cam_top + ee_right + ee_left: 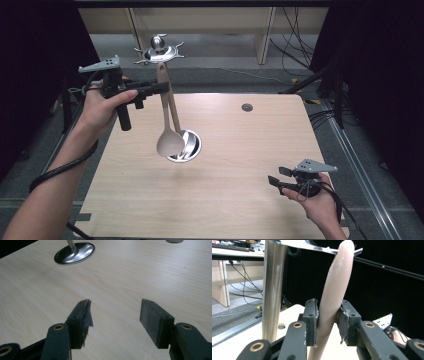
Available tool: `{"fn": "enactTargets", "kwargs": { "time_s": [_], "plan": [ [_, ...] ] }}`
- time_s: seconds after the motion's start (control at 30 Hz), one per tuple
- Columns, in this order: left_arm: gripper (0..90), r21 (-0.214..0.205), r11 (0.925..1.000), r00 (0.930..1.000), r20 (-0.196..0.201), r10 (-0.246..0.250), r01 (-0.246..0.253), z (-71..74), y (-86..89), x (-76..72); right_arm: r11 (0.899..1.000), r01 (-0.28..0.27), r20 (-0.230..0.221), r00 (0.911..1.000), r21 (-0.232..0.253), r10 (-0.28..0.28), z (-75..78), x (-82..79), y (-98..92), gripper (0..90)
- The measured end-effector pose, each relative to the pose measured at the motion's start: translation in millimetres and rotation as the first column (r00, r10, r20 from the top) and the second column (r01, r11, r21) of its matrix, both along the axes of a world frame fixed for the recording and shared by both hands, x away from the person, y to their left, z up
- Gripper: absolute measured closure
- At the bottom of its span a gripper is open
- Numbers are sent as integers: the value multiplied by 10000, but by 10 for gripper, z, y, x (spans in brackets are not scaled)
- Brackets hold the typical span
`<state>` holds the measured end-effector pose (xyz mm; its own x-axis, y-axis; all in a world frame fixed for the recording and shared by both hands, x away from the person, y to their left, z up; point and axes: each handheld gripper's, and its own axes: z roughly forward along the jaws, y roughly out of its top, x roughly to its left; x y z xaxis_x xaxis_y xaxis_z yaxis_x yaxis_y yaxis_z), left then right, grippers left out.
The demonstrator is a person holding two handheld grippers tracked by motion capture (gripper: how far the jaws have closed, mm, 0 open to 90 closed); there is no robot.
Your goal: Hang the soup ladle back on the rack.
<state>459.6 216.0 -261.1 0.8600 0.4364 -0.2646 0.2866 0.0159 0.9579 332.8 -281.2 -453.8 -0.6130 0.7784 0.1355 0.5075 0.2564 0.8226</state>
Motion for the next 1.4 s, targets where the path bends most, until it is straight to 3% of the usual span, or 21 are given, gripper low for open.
{"fn": "enactTargets", "kwargs": {
  "time_s": [0.1,0.2,0.27,0.3,0.4,0.47,0.53,0.73,0.77,0.83,0.9,1.0,1.1,1.13,1.17,1.23,1.27,1.4],
  "plan": [
    [682,-33,9998,9998,6,179,-179,1,-11,-18,9999,20,-69,10000,109,-19,-7,-6,12,423],
    [654,176,9982,9980,274,561,-566,11,-12,-52,10000,35,46,10000,-47,-35,-5,-6,4,423],
    [593,519,9933,9928,658,1000,-1034,13,0,-105,9999,59,-83,9999,121,-58,-5,-7,5,423],
    [568,519,9933,9928,658,1000,-1034,13,0,-105,9999,59,-83,9999,121,-58,-5,-7,5,423],
    [524,879,9827,9825,1057,1535,-1630,2,28,-172,9999,41,-84,10000,122,-40,-8,-5,1,423],
    [479,1119,9738,9746,1290,1832,-1979,-10,58,-225,9989,327,-686,9972,341,-303,6,-44,28,423],
    [443,1274,9675,9690,1459,1994,-2183,-23,78,-267,9992,119,-414,9991,390,-103,-9,-19,20,423],
    [364,1684,9489,9538,1870,2350,-2668,-78,118,-434,9989,195,-485,9987,422,-174,-10,-26,26,422],
    [355,1757,9429,9454,2166,2434,-2830,-103,136,-487,9989,203,-517,9985,428,-181,-9,-27,27,422],
    [347,1783,9392,9419,2219,2521,-2934,-120,142,-521,9989,198,-522,9985,423,-175,-10,-27,26,422],
    [318,1897,9294,9334,2369,2695,-3165,-156,161,-587,9990,184,-524,9985,419,-162,-12,-28,25,421],
    [303,1931,9229,9264,2493,2823,-3332,-216,204,-688,9993,155,-463,9988,354,-139,-14,-24,17,422],
    [302,1950,9203,9268,2368,2915,-3392,-306,243,-798,10000,72,-222,9997,44,-71,-12,-8,-7,421],
    [302,1976,9184,9261,2350,2951,-3427,-343,254,-832,10000,72,-222,9997,44,-71,-12,-8,-7,421],
    [302,2048,9151,9248,2364,2982,-3474,-382,265,-867,9994,227,-586,9981,277,-211,-9,-29,18,421],
    [303,2133,9102,9234,2318,3060,-3551,-476,282,-942,9997,181,-364,9992,183,-174,-15,-20,12,421],
    [303,2129,9107,9214,2467,3004,-3540,-524,292,-966,9997,170,-365,9992,188,-163,-16,-20,14,421],
    [307,2251,9015,9182,2371,3172,-3696,-742,311,-1099,9996,163,-398,9991,219,-155,-18,-20,19,421]
  ]
}}
